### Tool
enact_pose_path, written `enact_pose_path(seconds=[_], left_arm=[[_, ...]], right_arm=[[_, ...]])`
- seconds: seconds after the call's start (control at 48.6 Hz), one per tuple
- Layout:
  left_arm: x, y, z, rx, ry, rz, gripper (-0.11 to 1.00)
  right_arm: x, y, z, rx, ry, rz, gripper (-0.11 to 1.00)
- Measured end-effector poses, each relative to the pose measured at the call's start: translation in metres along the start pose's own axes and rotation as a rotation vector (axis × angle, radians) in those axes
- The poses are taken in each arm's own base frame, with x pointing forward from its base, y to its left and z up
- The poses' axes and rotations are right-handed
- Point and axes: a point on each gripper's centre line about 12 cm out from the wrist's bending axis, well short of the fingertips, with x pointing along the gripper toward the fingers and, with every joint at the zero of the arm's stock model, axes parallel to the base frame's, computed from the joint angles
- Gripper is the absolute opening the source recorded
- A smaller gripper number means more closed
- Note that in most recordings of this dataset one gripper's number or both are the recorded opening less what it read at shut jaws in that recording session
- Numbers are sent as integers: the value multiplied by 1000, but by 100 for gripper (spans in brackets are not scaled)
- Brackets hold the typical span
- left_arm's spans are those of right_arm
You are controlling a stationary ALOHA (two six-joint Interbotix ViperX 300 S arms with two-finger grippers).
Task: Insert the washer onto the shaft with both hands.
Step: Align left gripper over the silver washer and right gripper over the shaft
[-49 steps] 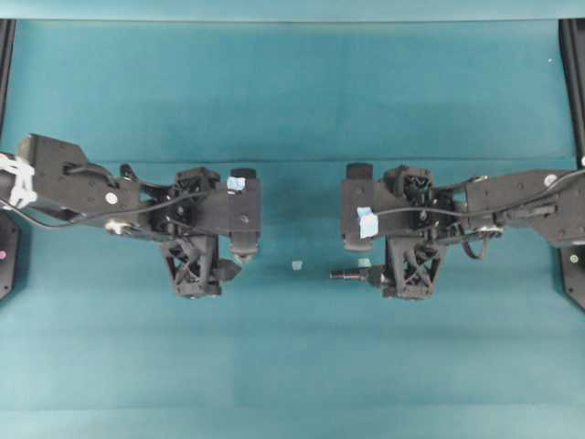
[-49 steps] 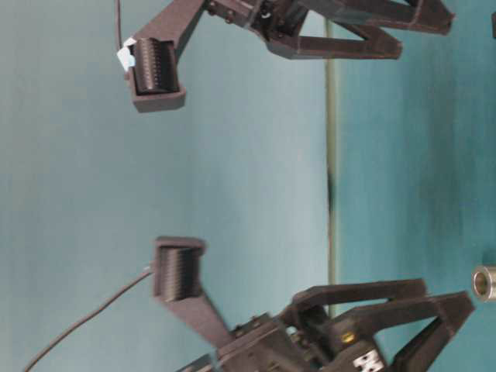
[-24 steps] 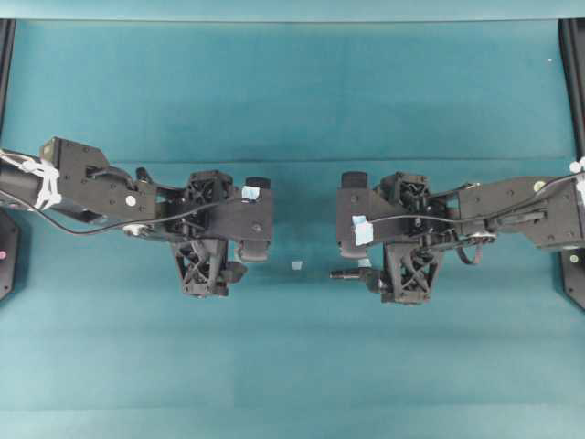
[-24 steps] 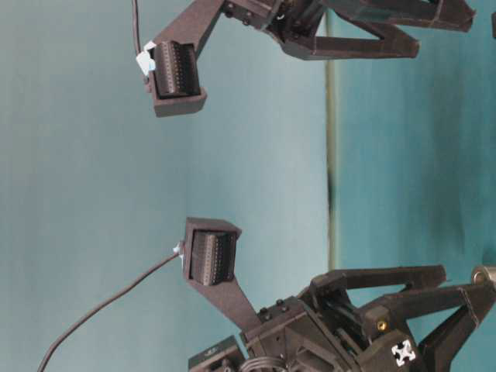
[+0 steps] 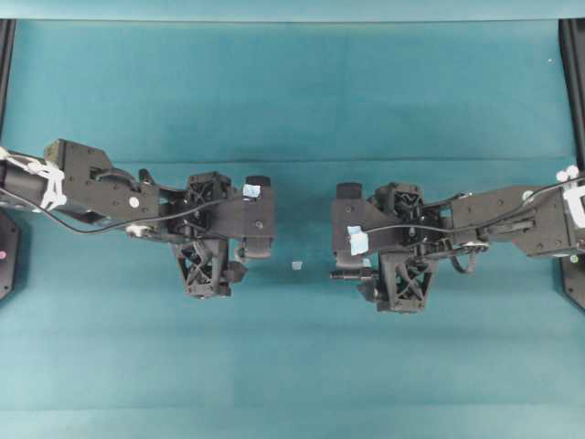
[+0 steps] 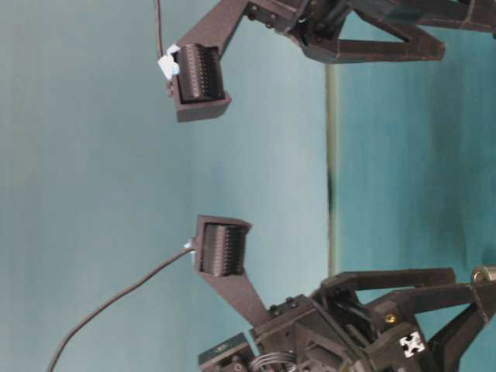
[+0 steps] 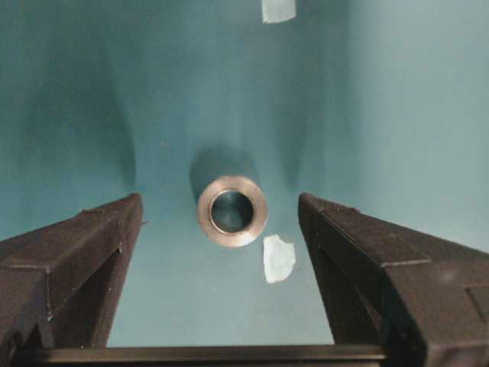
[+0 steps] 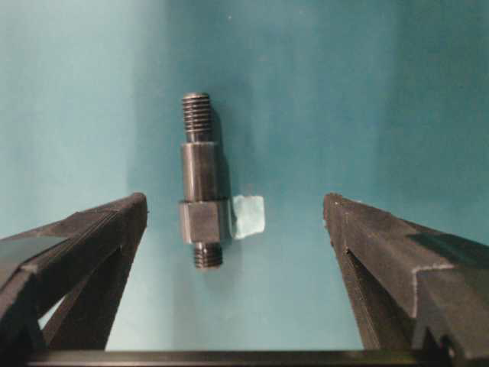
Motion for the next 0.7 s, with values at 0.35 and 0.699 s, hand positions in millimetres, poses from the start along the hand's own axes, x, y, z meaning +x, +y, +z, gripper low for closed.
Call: enact_pose_path(seconds=[0.35, 0.699], left_arm=[[6, 0, -3, -14, 11, 0, 88], [6, 0, -1, -15, -2, 0, 88]], right_arm=[[4, 1, -7, -4, 8, 2, 86], [10, 2, -9, 5, 12, 3, 86]])
